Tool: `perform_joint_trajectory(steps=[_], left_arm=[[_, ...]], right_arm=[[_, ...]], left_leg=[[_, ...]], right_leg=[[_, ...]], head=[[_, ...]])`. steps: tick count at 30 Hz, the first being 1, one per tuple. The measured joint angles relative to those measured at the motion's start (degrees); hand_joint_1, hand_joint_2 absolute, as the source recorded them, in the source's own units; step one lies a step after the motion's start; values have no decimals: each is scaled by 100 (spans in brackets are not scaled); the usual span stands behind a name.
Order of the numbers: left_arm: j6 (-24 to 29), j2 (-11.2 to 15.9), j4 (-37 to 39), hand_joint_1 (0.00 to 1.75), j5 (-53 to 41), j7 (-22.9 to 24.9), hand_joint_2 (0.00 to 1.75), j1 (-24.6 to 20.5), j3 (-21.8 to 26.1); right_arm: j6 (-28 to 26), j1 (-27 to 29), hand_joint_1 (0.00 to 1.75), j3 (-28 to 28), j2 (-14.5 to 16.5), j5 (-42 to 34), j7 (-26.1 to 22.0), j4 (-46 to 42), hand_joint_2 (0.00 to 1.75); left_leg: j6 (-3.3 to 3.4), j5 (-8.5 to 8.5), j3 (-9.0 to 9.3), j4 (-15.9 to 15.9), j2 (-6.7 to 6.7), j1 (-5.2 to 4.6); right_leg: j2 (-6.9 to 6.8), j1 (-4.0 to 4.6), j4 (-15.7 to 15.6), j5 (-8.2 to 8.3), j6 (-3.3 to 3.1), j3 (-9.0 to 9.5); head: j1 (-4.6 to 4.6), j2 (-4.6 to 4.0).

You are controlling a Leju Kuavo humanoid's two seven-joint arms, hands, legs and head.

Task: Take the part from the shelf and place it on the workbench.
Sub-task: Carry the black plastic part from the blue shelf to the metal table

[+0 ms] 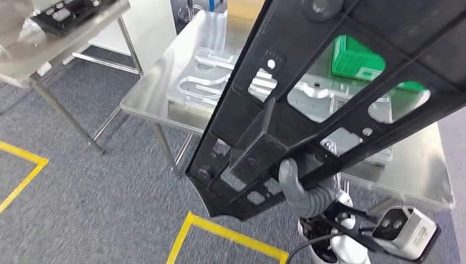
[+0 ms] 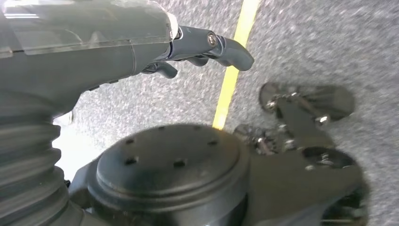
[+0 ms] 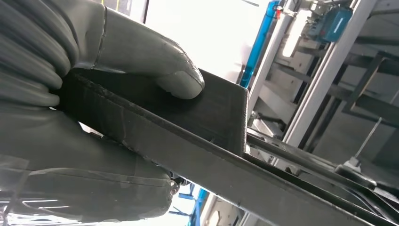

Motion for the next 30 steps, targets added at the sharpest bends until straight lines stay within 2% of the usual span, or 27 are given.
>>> perform_joint_trajectory(steps=[1, 3, 4, 5, 6, 7, 8, 9, 10, 11, 12, 14, 15, 18, 19, 20, 21, 23, 24, 25, 26, 27, 29, 30], left_arm=[[2, -5, 0, 0, 4, -1, 175, -3, 0], [7, -2, 0, 0, 14, -1, 175, 1, 0], [9, -2, 0, 0, 19, -1, 175, 7, 0], [9, -2, 0, 0, 22, -1, 175, 14, 0], [8, -2, 0, 0, 24, -1, 175, 18, 0], [8, -3, 0, 0, 25, -2, 175, 19, 0], [8, -3, 0, 0, 26, -3, 175, 17, 0], [8, -3, 0, 0, 27, -5, 175, 15, 0], [8, -3, 0, 0, 29, -7, 175, 13, 0], [7, -3, 0, 0, 32, -9, 175, 11, 0], [4, -3, 0, 0, 33, -10, 175, 9, 0], [-4, -2, 0, 0, 34, -14, 175, -1, 0], [-6, -2, 0, 0, 39, -16, 175, -7, 0], [-7, -3, 0, 0, 68, -22, 175, -11, 1], [-7, -3, 0, 0, 82, -24, 175, -4, 2], [-7, -3, 0, 0, 96, -26, 175, 2, 3], [-7, -3, 0, 0, 105, -28, 175, 7, 4], [-8, -1, 0, 0, 109, -37, 175, 11, 5], [-10, -1, 0, 0, 109, -42, 175, 10, 6], [-15, -1, -1, 0, 110, -49, 175, 8, 7], [-20, -1, -1, 0, 111, -54, 175, 10, 8], [-25, -1, -1, 0, 113, -59, 175, 13, 8], [-33, -4, -1, 0, 120, -62, 175, 25, 10], [-37, -6, -1, 0, 127, -62, 175, 25, 10]], right_arm=[[1, -2, 175, 3, -1, -1, 0, 10, 175], [2, 1, 175, 8, -5, -2, -2, 34, 175], [2, 4, 175, 10, -7, -3, -1, 46, 175], [2, 4, 175, 11, -8, -3, -1, 57, 175], [1, 3, 175, 12, -8, -4, -1, 65, 175], [1, 1, 175, 13, -8, -4, -2, 69, 175], [-1, 1, 175, 15, -9, -5, -2, 73, 175], [-5, -1, 175, 17, -9, -7, -2, 78, 175], [-14, -2, 175, 19, -10, -9, 0, 83, 175], [-26, -3, 175, 21, -10, -11, 0, 89, 175], [-41, -10, 175, 25, -10, -14, -1, 92, 175], [-63, -22, 175, 38, -8, -15, -3, 93, 175], [-68, -28, 175, 47, -5, -15, -4, 93, 175], [-68, -8, 175, 64, -2, -17, -13, 101, 175], [-68, 10, 175, 65, -3, -17, -22, 107, 175], [-67, 29, 175, 65, -5, -17, -36, 113, 175], [-67, 45, 175, 65, -8, -17, -54, 116, 175], [-64, 57, 175, 65, -12, -17, -83, 118, 175], [-63, 55, 175, 65, -15, -18, -91, 119, 175], [-62, 52, 175, 64, -17, -19, -92, 121, 175], [-63, 50, 175, 64, -21, -20, -91, 125, 175], [-63, 47, 175, 63, -26, -21, -90, 132, 175], [-64, 35, 175, 61, -32, -22, -84, 147, 175], [-65, 25, 175, 55, -34, -23, -75, 156, 175]], left_leg=[[12, -47, 53, -9, 3, 5], [16, -151, 155, -10, 2, 12], [10, -206, 216, -10, -2, 16], [1, -265, 288, -10, -9, 22], [-13, -328, 373, -10, -15, 30], [-32, -393, 457, -12, -20, 37], [-57, -458, 542, -6, -23, 40], [-91, -516, 607, -7, -26, 38], [-130, -562, 649, -18, -29, 36], [-173, -581, 687, -7, -31, 33], [-217, -570, 702, 13, -32, 32], [-291, -536, 642, 229, -14, 46], [-318, -580, 528, 446, -3, 52], [-347, -1033, -49, 1360, 26, 59], [-351, -1122, -215, 1550, 31, 62], [-353, -1091, -302, 1577, 36, 64], [-360, -928, -289, 1407, 40, 69], [-363, -429, -54, 691, 49, 82], [-351, -313, 58, 356, 56, 79], [-320, -256, 130, 152, 62, 71], [-277, -270, 154, 73, 65, 61], [-228, -296, 160, 57, 68, 51], [-141, -229, 175, 57, 78, 61], [-107, -220, 181, 49, 91, 67]], right_leg=[[-10, -24, 315, -95, 38, -214], [-25, -85, 837, -431, 115, -668], [-33, -114, 939, -559, 142, -831], [-41, -137, 881, -574, 160, -914], [-50, -152, 659, -443, 166, -913], [-57, -159, 317, -172, 161, -849], [-66, -157, -39, 167, 146, -774], [-71, -144, -316, 428, 120, -706], [-73, -126, -478, 616, 85, -659], [-69, -109, -539, 683, 44, -632], [-62, -98, -557, 666, 0, -595], [-55, -112, -637, 656, -73, -489], [-60, -120, -673, 640, -108, -434], [-74, -119, -709, 579, -175, -349], [-72, -116, -707, 558, -179, -336], [-67, -115, -705, 538, -175, -318], [-63, -116, -701, 514, -165, -292], [-57, -119, -682, 457, -126, -225], [-55, -112, -661, 430, -98, -209], [-57, -102, -645, 404, -66, -210], [-57, -92, -634, 383, -32, -218], [-58, -83, -629, 369, 0, -228], [-59, -92, -584, 317, 65, -233], [-60, -99, -461, 237, 96, -280]], head=[[3, 0], [3, 0], [3, 0], [3, 0], [4, 0], [5, 0], [5, 0], [7, 0], [6, 0], [5, 0], [5, 0], [4, 0], [2, 0], [-2, 0], [-2, 0], [-2, 0], [-2, 0], [1, 0], [-2, 0], [-2, 0], [-3, 0], [-5, 0], [-3, 0], [-2, 0]])
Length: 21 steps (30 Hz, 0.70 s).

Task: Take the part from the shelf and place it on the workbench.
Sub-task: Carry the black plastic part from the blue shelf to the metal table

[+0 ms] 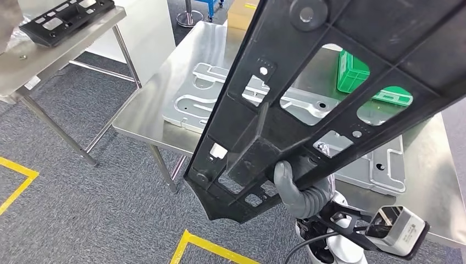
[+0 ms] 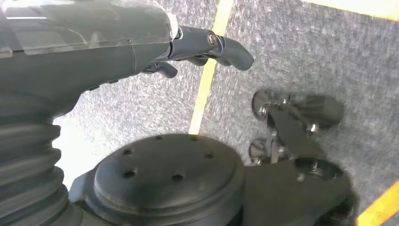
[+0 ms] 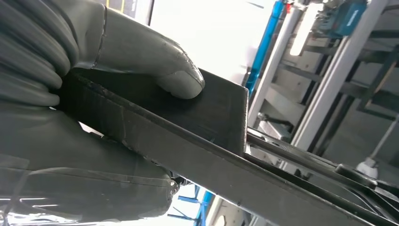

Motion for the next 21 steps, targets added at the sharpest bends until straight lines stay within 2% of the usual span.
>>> perform_joint_trajectory(steps=[1, 3, 4, 5, 6, 7, 8, 9, 10, 11, 12, 13, 14, 16, 17, 19, 20, 21], left_arm=[[-4, -2, 0, 0, 11, 1, 175, -5, 1], [-7, -5, 1, 0, 36, 1, 175, -9, 1], [-8, -7, 1, 0, 47, 2, 175, -7, 1], [-8, -8, 1, 0, 57, 2, 175, -5, 1], [-8, -10, 1, 0, 67, 3, 175, -6, 1], [-8, -15, 1, 0, 76, 3, 175, -7, 1], [-8, -24, 0, 0, 83, 3, 175, -9, 2], [-9, -38, 0, 0, 89, 2, 175, -10, 2], [-13, -51, -1, 0, 95, 2, 175, -10, 3], [-17, -64, -1, 0, 104, 2, 175, -10, 5], [-24, -80, -1, 0, 116, 2, 175, -11, 9], [-33, -93, -2, 0, 126, 2, 175, -14, 15], [-42, -105, -2, 0, 136, 1, 175, -20, 22], [-52, -122, -2, 0, 147, -7, 175, -26, 35], [-50, -127, -2, 0, 150, -10, 175, -22, 39], [-39, -139, -2, 0, 153, -16, 175, -3, 44], [-36, -144, -2, 0, 155, -21, 175, 2, 46], [-33, -155, -2, 0, 156, -25, 175, 2, 50]], right_arm=[[-1, -11, 175, -8, -1, 0, 14, 10, 175], [-2, -24, 175, -35, -3, 1, 62, 42, 175], [1, -27, 175, -54, -4, 2, 84, 64, 175], [5, -30, 175, -77, -5, 4, 103, 87, 175], [13, -37, 175, -103, -6, 12, 117, 107, 175], [27, -48, 175, -127, -7, 23, 125, 122, 175], [48, -65, 175, -148, -7, 40, 133, 131, 175], [72, -81, 175, -165, -7, 68, 138, 136, 175], [94, -100, 175, -176, -7, 102, 140, 138, 175], [108, -116, 175, -186, -8, 144, 138, 139, 175], [112, -129, 175, -195, -9, 198, 132, 140, 175], [101, -140, 175, -204, -11, 266, 120, 138, 175], [78, -150, 175, -213, -13, 353, 106, 132, 175], [-41, -200, 175, -223, -15, 612, 90, 107, 175], [-122, -227, 175, -225, -16, 761, 92, 88, 175], [-299, -262, 175, -225, -21, 1071, 116, 48, 175], [-389, -263, 175, -225, -25, 1242, 146, 21, 175], [-492, -265, 175, -225, -29, 1441, 183, -10, 175]], left_leg=[[30, 5, 5, -8, 19, 3], [67, -9, 5, -8, 64, -12], [78, -17, 7, -7, 94, -25], [89, -26, 12, -7, 127, -40], [98, -36, 24, -7, 162, -59], [105, -48, 44, -7, 200, -81], [109, -62, 68, -8, 239, -102], [104, -79, 92, -9, 281, -128], [90, -94, 109, -12, 320, -140], [70, -107, 121, -17, 365, -141], [48, -117, 134, -27, 415, -141], [24, -125, 156, -44, 463, -139], [-3, -144, 174, -33, 453, -138], [-68, -315, 81, 233, 265, -124], [-102, -472, -63, 539, 138, -99], [-167, -773, -437, 1260, 38, -54], [-197, -802, -559, 1469, 34, -33], [-223, -715, -583, 1468, 31, -13]], right_leg=[[-1, -8, 240, -139, 30, -111], [-5, -12, 965, -484, 71, -485], [-6, -11, 1281, -584, 78, -664], [-8, -8, 1421, -572, 69, -762], [-15, 2, 1348, -451, 43, -753], [-46, 21, 1062, -246, -6, -634], [-130, 59, 653, -31, -79, -445], [-246, 97, 288, 113, -159, -273], [-336, 136, 20, 198, -227, -148], [-387, 168, -114, 216, -276, -94], [-371, 181, -142, 206, -300, -91], [-304, 177, -183, 227, -310, -76], [-245, 154, -240, 258, -308, -44], [-130, 87, -352, 325, -307, 28], [-74, 65, -377, 343, -303, 43], [55, 46, -369, 344, -307, 37], [126, 38, -357, 338, -298, 34], [198, 25, -335, 325, -278, 33]], head=[[1, 0], [3, 0], [3, 0], [3, 0], [3, 0], [3, 0], [3, 0], [-6, 0], [-10, 0], [-16, 0], [-21, 0], [-19, 0], [-20, 0], [-26, 0], [-27, 0], [-29, 0], [-28, 0], [-28, 0]])
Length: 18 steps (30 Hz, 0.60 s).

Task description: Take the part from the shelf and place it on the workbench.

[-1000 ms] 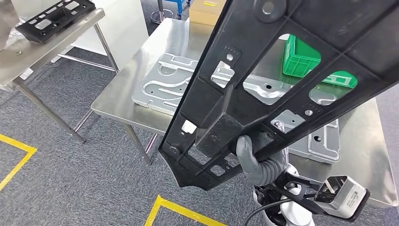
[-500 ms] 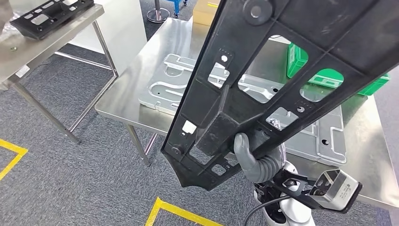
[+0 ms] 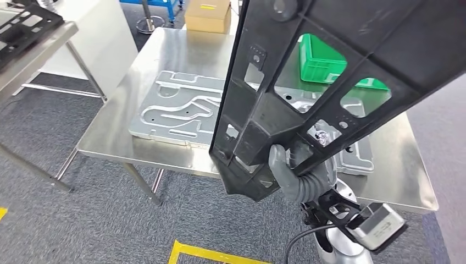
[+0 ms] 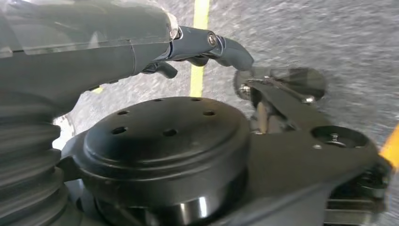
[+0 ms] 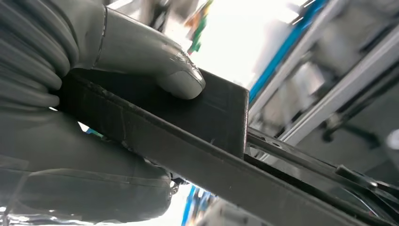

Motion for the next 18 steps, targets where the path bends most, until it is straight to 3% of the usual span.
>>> perform_joint_trajectory(steps=[2, 4, 6, 8, 10, 12, 14, 15, 16, 18], left_arm=[[-1, -26, 0, 0, 2, -14, 175, -3, 11], [-17, -58, 0, 0, 2, -31, 175, 6, 28], [-52, -93, 0, 0, 2, -44, 175, 13, 41], [-94, -126, -2, 0, 2, -52, 175, 10, 46], [-139, -155, -6, 0, 2, -59, 175, -5, 49], [-183, -182, -10, 0, 2, -67, 175, -5, 51], [-221, -200, -11, 0, 2, -79, 175, 23, 66], [-235, -206, -11, 0, 2, -88, 175, 35, 80], [-244, -210, -11, 0, 2, -96, 175, 41, 95], [-252, -230, -11, 0, 2, -109, 175, 50, 125]], right_arm=[[-225, -32, 175, 4, -8, 447, 102, -78, 175], [-495, -113, 175, 15, -19, 941, 229, -140, 175], [-809, -220, 175, 33, -40, 1488, 406, -181, 175], [-1097, -331, 175, 43, -85, 1941, 589, -215, 175], [-1291, -432, 175, 45, -149, 2251, 716, -242, 175], [-1442, -539, 175, 50, -219, 2606, 849, -242, 175], [-1645, -669, 175, 42, -309, 3089, 1020, -176, 175], [-1758, -737, 175, 24, -366, 3337, 1099, -111, 175], [-1849, -804, 175, 1, -420, 3517, 1158, -39, 175], [-2025, -970, 175, -62, -540, 3807, 1290, 150, 175]], left_leg=[[-45, 418, 246, -606, -76, 51], [-63, 653, 522, -1235, -332, 101], [-15, 627, 580, -1377, -466, 95], [79, 644, 584, -1397, -357, 78], [156, 662, 612, -1441, -236, 84], [202, 655, 632, -1461, -97, 67], [227, 633, 640, -1460, 56, 38], [235, 619, 652, -1459, 131, 24], [239, 604, 671, -1459, 198, 11], [232, 567, 721, -1463, 303, -15]], right_leg=[[149, -37, 72, -49, 65, -1], [287, -58, 174, -105, 148, -54], [397, -77, 229, -116, 230, -130], [463, -101, 218, -99, 308, -161], [245, -91, 350, -173, 365, -233], [-77, -79, 933, -442, 396, -542], [-177, -80, 1586, -643, 403, -920], [-193, -77, 1672, -595, 392, -990], [-213, -71, 1531, -444, 367, -939], [-344, -29, 809, -66, 275, -590]], head=[[1, 0], [2, 0], [1, 0], [-2, 0], [11, 0], [25, 0], [24, 0], [24, 0], [25, 0], [23, 0]])
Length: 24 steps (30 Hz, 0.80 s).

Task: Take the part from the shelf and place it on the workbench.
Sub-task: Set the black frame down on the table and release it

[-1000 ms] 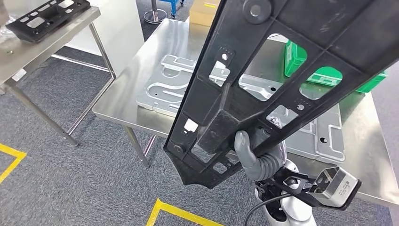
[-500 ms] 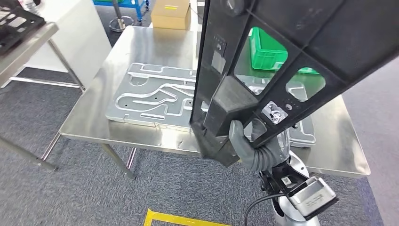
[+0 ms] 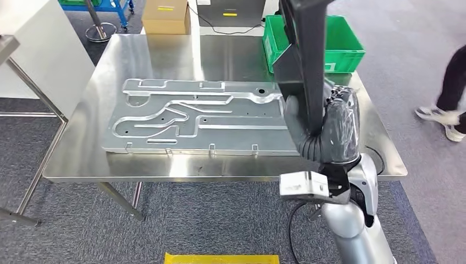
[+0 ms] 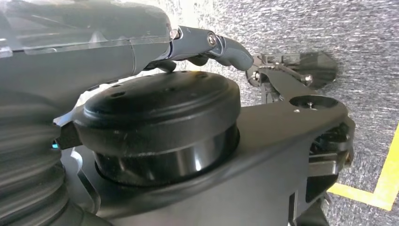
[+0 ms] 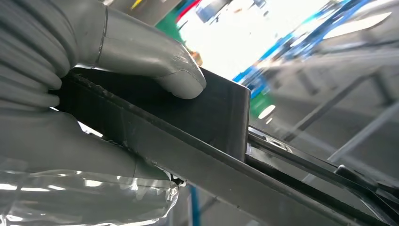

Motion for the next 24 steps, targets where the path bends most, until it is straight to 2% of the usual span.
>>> perform_joint_trajectory(steps=[1, 2, 4, 5, 7, 9, 10, 11, 12, 13, 15, 16, 17, 18, 21, 23, 24], left_arm=[[-3, -8, 0, 0, 0, -2, 175, 4, 9], [-5, -15, 0, 0, 0, -1, 175, 7, 16], [-6, -20, 0, 0, -1, 4, 175, 6, 21], [-6, -20, 1, 0, -1, 7, 175, 6, 22], [-8, -18, 1, 0, -2, 6, 175, 7, 23], [-14, -17, 1, 0, -3, -1, 175, 5, 24], [-18, -17, 0, 0, -4, -2, 175, 3, 24], [-22, -17, 0, 0, -5, 1, 175, 3, 24], [-27, -17, 0, 0, -8, 5, 175, 3, 24], [-32, -17, 0, 0, -10, 10, 175, 4, 25], [-40, -16, 0, 0, -15, 24, 175, 16, 25], [-44, -15, 0, 0, -17, 28, 175, 25, 24], [-51, -14, 0, 0, -19, 34, 175, 34, 24], [-59, -14, 0, 0, -19, 39, 175, 38, 24], [-75, -23, -1, 0, -19, 56, 175, 30, 25], [-66, -31, -2, 0, -15, 68, 175, 28, 24], [-54, -31, -2, 0, -13, 73, 175, 27, 23]], right_arm=[[-76, -111, 175, -37, -59, 130, 94, 118, 175], [-141, -245, 175, -83, -130, 286, 216, 267, 175], [-201, -539, 175, -200, -296, 604, 474, 648, 175], [-211, -670, 175, -274, -384, 721, 556, 865, 175], [-234, -898, 175, -421, -526, 823, 593, 1275, 175], [-244, -1094, 175, -511, -608, 936, 644, 1611, 175], [-231, -1182, 175, -532, -647, 1044, 716, 1781, 175], [-212, -1269, 175, -547, -699, 1170, 798, 1976, 175], [-192, -1369, 175, -564, -773, 1302, 877, 2217, 175], [-175, -1496, 175, -585, -866, 1427, 942, 2486, 175], [-154, -1871, 175, -623, -1072, 1696, 1047, 3120, 175], [-143, -2116, 175, -633, -1174, 1849, 1089, 3494, 175], [-131, -2393, 175, -637, -1270, 2005, 1123, 3924, 175], [-112, -2683, 175, -634, -1348, 2145, 1152, 4384, 175], [54, -3501, 175, -607, -1503, 2454, 1236, 5737, 175], [261, -4005, 175, -552, -1550, 2628, 1335, 6484, 175], [371, -4230, 175, -505, -1556, 2711, 1403, 6816, 175]], left_leg=[[-15, -17, 15, -1, 39, -16], [-34, -28, 23, -4, 73, -28], [-80, -38, 40, -19, 130, -44], [-107, -47, 49, -21, 124, -45], [-153, -162, -10, 152, -40, -45], [-182, -461, -303, 761, -241, -40], [-190, -615, -511, 1158, -278, -39], [-195, -688, -690, 1469, -290, -39], [-198, -651, -794, 1599, -292, -38], [-196, -504, -801, 1507, -292, -36], [-180, -44, -577, 817, -303, -27], [-163, 108, -446, 462, -314, -25], [-134, 191, -364, 227, -328, -25], [-98, 201, -334, 122, -340, -33], [18, 219, -322, 76, -347, -40], [74, 241, -296, 35, -346, -16], [87, 239, -292, 31, -346, -16]], right_leg=[[-64, 30, -323, 115, -45, 155], [-103, 60, -523, 161, -82, 247], [-67, 88, -599, 151, -116, 262], [-41, 66, -627, 159, -133, 282], [-13, 19, -707, 180, -173, 339], [10, 1, -745, 190, -208, 366], [28, 4, -743, 188, -222, 366], [56, 7, -740, 183, -226, 368], [85, 8, -733, 176, -226, 372], [112, 7, -720, 167, -218, 376], [153, 1, -667, 132, -176, 371], [173, 6, -619, 107, -144, 350], [191, 8, -580, 90, -112, 321], [204, 13, -555, 84, -77, 292], [203, 0, -520, 64, 23, 257], [183, -16, -214, -118, 85, 117], [173, -27, 103, -271, 115, -38]], head=[[-4, 0], [-5, 0], [-10, 0], [-11, 0], [-15, 0], [-18, 0], [-20, 0], [-20, 0], [-20, 0], [-20, 0], [-19, 0], [-19, 0], [-15, 0], [-14, 0], [-9, 0], [13, 0], [24, 0]])
